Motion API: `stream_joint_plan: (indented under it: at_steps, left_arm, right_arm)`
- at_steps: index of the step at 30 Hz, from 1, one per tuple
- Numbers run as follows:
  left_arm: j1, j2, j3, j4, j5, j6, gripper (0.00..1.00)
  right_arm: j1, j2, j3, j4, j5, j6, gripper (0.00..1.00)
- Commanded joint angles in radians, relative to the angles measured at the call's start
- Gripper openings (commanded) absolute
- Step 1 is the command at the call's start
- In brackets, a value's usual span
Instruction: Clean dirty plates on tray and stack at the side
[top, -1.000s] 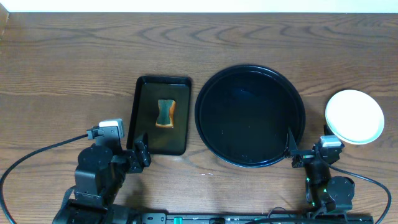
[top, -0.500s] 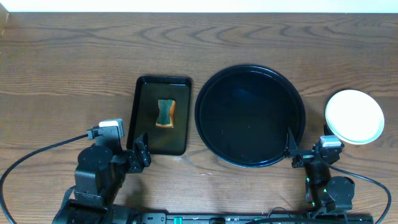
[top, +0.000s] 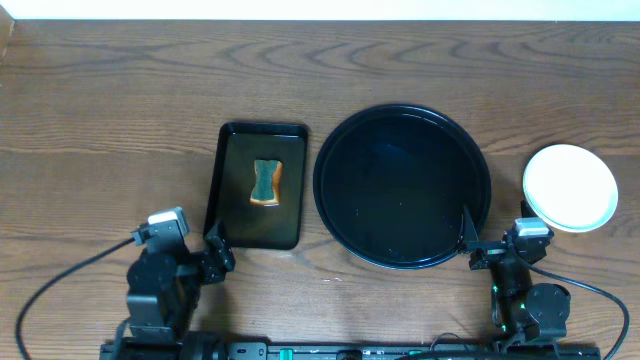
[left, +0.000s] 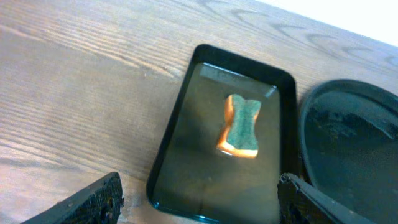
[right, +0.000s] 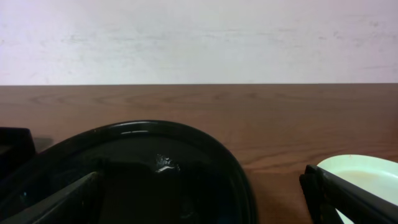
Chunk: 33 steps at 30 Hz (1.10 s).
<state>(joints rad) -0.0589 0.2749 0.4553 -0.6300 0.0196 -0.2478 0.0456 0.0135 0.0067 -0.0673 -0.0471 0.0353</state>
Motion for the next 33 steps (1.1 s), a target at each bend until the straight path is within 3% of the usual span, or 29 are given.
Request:
stream_joint_plan:
  at_steps: [1,6,10,12,14,17,20,33]
  left_arm:
    - [0.017,-0.094,-0.121,0.100,-0.001,-0.020,0.81]
    - [0.020,-0.212,-0.277,0.324,-0.005,-0.018,0.81]
    - [0.047,-0.274,-0.407,0.605,-0.005,-0.007,0.81]
    - [0.058,-0.274,-0.451,0.737,-0.004,0.027,0.81]
    - [0.060,-0.274,-0.451,0.767,-0.001,0.101,0.81]
    - [0.060,-0.274,-0.451,0.732,-0.001,0.151,0.81]
    - [0.060,-0.274,-0.451,0.570,-0.001,0.137,0.81]
    - [0.060,-0.271,-0.451,0.560,-0.002,0.132,0.81]
  right_arm:
    - [0.008,-0.004,-0.001,-0.005,0.011,-0.014,0.99]
    - [0.008,-0.004,-0.001,-0.005,0.011,-0.014,0.99]
    - [0.008,-0.004,-0.001,-0.005,0.011,-0.014,0.99]
    - [0.008,-0.004,-0.001,-0.005,0.011,-0.014,0.99]
    - [0.008,-0.004,-0.001,-0.005,0.011,-0.014,0.99]
    - [0.008,-0.004,-0.001,-0.005,0.011,-0.014,0.99]
    - [0.008,-0.004,-0.001,-0.005,0.011,-0.014,0.99]
    - [0.008,-0.004,-0.001,-0.005,0.011,-0.014,0.99]
